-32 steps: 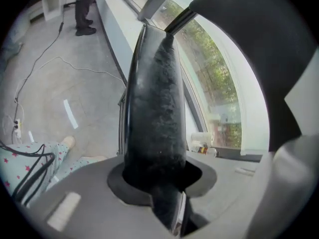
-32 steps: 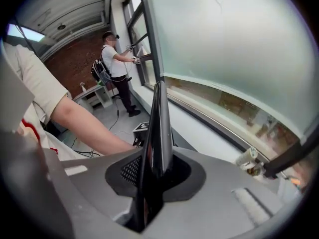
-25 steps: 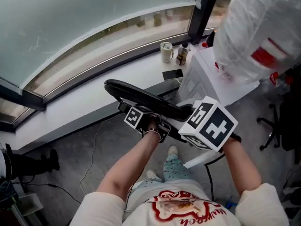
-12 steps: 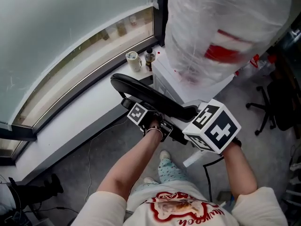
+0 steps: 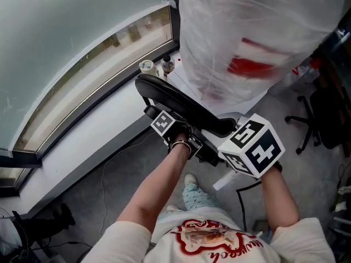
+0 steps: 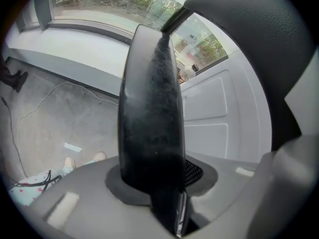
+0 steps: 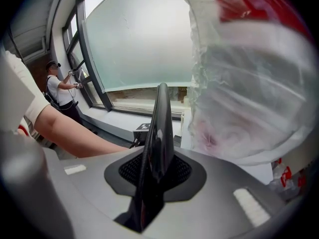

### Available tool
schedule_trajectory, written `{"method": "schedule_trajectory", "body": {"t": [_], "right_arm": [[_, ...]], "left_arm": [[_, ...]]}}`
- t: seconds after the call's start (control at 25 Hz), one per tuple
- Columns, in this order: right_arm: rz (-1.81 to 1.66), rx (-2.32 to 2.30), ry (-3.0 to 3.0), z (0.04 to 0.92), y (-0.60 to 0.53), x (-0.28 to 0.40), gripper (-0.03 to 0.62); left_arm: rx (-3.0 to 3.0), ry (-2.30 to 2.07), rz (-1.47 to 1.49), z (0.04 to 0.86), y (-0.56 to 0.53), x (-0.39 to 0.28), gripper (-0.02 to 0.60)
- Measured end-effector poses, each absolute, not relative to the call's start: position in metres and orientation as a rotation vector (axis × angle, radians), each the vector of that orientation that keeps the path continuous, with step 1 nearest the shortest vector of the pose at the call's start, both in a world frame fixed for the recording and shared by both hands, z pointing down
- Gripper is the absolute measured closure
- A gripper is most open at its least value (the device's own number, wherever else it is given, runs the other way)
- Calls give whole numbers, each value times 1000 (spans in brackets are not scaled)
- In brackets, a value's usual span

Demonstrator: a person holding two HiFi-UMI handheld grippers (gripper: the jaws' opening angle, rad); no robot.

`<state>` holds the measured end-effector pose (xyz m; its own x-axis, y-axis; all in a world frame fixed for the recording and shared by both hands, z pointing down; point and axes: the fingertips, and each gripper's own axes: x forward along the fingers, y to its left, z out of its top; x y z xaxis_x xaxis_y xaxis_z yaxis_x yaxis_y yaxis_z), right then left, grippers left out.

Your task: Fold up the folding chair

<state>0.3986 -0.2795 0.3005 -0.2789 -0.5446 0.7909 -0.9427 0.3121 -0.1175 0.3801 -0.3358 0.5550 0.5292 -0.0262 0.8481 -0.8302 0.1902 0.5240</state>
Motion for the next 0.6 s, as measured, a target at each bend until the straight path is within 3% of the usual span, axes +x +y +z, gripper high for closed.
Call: {"method": "schedule_trajectory", "body": {"t": [0.16, 0.24, 0.36, 0.4, 0.6], "right_arm": [[668, 1341, -1950, 299, -282, 398, 474], [584, 1410, -1931, 295, -285, 401, 456], [463, 1548, -1876, 284, -286, 413, 310], [442, 1592, -1867, 280, -285, 416, 282], [274, 1864, -1827, 240, -271, 426, 269]], "left_arm": [[1429, -772, 699, 549, -337, 385, 406], [1553, -739, 675, 541, -343, 384, 349], [1668, -684, 611, 530, -349, 375, 269], [1687, -656, 592, 526, -348, 371, 259], [1813, -616, 520, 496, -342, 334, 258]]}}
